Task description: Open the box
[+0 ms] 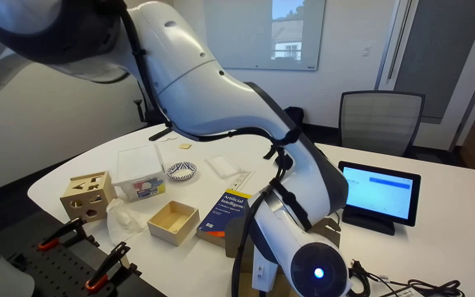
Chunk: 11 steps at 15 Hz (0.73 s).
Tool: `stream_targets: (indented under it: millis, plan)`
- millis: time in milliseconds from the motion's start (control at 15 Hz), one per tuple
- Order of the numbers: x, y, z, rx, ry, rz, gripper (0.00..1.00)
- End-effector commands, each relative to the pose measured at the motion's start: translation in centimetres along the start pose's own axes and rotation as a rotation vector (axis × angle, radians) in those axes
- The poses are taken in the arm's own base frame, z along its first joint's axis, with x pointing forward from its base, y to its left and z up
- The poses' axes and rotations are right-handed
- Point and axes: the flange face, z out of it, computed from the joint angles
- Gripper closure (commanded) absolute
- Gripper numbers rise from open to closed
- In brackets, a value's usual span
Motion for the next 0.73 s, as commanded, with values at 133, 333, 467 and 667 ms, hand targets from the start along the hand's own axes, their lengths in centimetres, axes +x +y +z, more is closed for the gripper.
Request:
stream_targets:
  millis: [133,333,467,667]
  plan:
    - [-3.0,-3.5,-7.7,-0.107,0.020,-0.084,0.00]
    - [-3.9,-4.4,-10.2,-0.189,0.031,-0.127,0.00]
    - [-4.5,-5.1,-11.4,-0.218,0.037,-0.158,0.00]
    - [-5.2,-6.3,-12.7,-0.231,0.050,-0.199,0.00]
